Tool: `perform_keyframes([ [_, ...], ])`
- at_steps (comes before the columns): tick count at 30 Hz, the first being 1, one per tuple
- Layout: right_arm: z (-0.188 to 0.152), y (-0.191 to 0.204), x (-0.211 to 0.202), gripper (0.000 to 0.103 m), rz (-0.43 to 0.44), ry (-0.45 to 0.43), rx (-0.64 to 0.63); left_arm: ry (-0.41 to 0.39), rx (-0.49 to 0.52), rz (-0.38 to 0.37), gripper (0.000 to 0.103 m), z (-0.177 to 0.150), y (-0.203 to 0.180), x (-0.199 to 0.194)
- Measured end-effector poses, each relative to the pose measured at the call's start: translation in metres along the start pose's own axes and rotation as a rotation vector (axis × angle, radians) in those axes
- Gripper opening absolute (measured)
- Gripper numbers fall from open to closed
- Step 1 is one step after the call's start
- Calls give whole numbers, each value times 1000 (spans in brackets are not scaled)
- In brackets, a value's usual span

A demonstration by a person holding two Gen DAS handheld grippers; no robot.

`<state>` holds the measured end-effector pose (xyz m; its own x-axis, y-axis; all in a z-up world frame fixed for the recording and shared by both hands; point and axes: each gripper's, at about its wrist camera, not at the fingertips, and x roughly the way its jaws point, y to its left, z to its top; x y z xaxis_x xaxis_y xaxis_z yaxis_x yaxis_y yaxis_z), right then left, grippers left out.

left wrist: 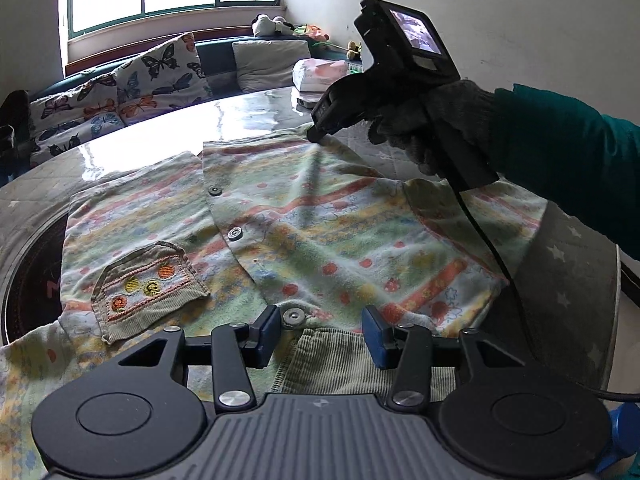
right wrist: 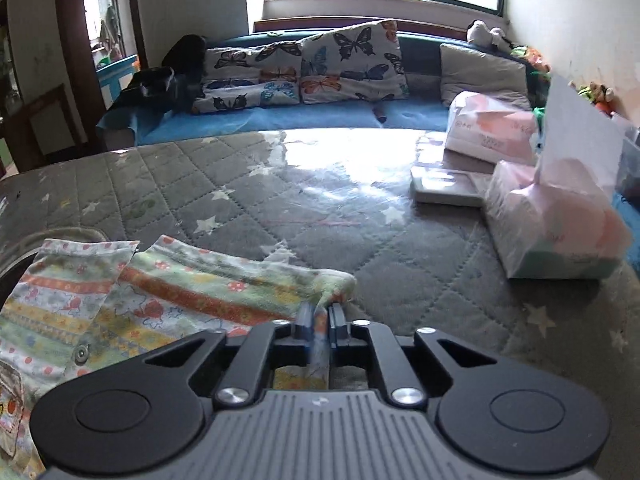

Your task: Fold clothes

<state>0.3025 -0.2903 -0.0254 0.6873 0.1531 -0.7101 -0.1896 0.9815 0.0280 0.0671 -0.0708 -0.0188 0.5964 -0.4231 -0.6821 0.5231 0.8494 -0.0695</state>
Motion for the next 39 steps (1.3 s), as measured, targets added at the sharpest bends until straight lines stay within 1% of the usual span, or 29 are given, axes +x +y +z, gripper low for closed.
perform_keyframes([
  [4, 1, -1, -22, 10, 4, -8, -5, -5, -14, 5, 49, 1, 0, -3],
  [5, 0, -1, -31, 12, 13, -10, -13, -13, -17, 9, 49, 3, 1, -4],
  [7, -3, 0, -49, 18, 30, -13, -29, -28, -24, 18, 49, 5, 1, -7],
  [9, -10, 3, -68, 33, 41, -15, -54, -42, -31, 26, 50, 8, 2, -10],
  [10, -15, 5, -78, 35, 41, -16, -66, -50, -35, 30, 50, 9, 2, -12],
  [13, -37, 11, -102, 36, 76, -4, -78, -63, -39, 39, 50, 11, 1, -14],
  [15, -57, 18, -117, 40, 103, 6, -97, -68, -37, 43, 50, 12, -1, -13],
  [16, -67, 23, -123, 40, 113, 10, -109, -65, -29, 47, 50, 11, -3, -13],
  [19, -96, 38, -141, 41, 146, 16, -151, -41, -4, 74, 50, 4, -8, -9],
  [21, -111, 46, -149, 42, 159, 15, -171, -16, -19, 93, 49, -1, -6, -8],
  [23, -125, 53, -155, 43, 171, 10, -191, -12, -40, 101, 47, -6, -2, -11],
  [24, -131, 56, -157, 46, 176, 7, -199, -12, -49, 99, 45, -8, 0, -13],
  [27, -139, 58, -157, 47, 173, 5, -200, -12, -64, 89, 35, -11, 1, -14],
  [28, -141, 59, -157, 47, 172, 4, -200, -11, -67, 85, 29, -12, 1, -14],
  [30, -146, 60, -156, 48, 170, 3, -201, -15, -66, 97, 22, -12, -1, -14],
  [31, -149, 60, -156, 49, 169, 2, -201, -15, -67, 102, 16, -12, -1, -15],
  [33, -152, 60, -157, 51, 166, -1, -202, -15, -78, 106, 12, -12, 2, -18],
  [34, -152, 59, -157, 52, 165, -4, -202, -18, -88, 111, 2, -11, 4, -20],
  [35, -153, 58, -157, 53, 164, -6, -200, -23, -101, 112, 0, -11, 6, -22],
  [37, -153, 56, -158, 53, 160, -7, -192, -35, -127, 107, 0, -9, 11, -26],
  [39, -154, 54, -159, 55, 157, -8, -184, -34, -128, 107, 0, -9, 10, -26],
])
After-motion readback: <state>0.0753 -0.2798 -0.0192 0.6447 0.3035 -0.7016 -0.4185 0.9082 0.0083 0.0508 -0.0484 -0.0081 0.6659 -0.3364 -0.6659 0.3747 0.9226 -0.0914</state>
